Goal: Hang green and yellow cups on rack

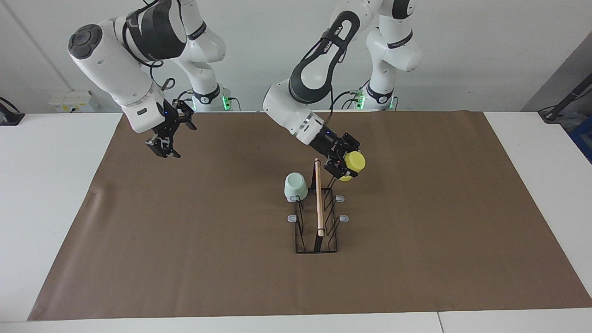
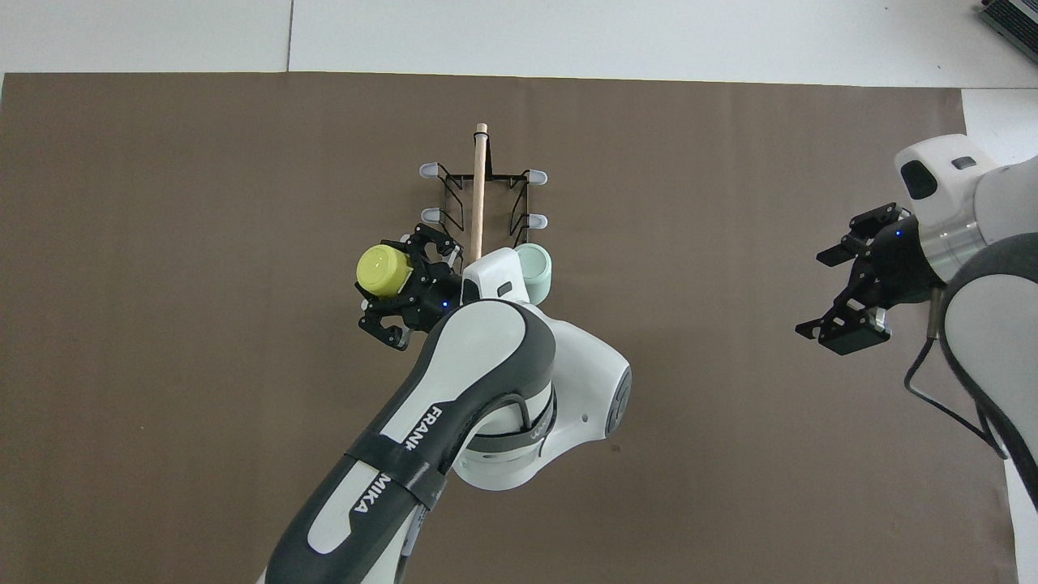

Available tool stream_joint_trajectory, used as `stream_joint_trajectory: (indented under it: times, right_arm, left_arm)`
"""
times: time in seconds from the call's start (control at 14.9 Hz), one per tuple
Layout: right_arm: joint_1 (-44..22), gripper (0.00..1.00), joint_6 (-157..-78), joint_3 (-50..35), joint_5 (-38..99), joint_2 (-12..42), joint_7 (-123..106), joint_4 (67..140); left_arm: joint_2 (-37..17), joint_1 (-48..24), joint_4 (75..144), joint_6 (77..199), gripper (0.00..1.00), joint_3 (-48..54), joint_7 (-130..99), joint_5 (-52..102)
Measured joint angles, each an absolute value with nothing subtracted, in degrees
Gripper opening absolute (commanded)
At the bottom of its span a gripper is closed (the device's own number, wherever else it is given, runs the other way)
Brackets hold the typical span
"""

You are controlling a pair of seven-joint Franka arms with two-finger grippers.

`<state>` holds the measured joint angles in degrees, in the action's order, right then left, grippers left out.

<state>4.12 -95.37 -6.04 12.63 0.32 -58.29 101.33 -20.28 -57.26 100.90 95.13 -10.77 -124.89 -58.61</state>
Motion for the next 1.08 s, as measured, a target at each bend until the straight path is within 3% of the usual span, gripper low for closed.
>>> stream_joint_trajectory:
  times: [0.54, 1.08]
  right_arm:
    - [1.6, 1.00, -89.3, -6.2, 9.7, -1.3, -17.1, 100.7]
    - [2.1, 1.00, -89.3, -5.4, 9.4, -1.4, -13.8, 100.8]
  left_arm:
    - [-21.5, -57.2, 98.9, 96.7, 0.00, -11.2, -125.1, -58.6]
    - [-22.1, -57.2, 98.9, 99.4, 0.00, -11.2, -125.1, -58.6]
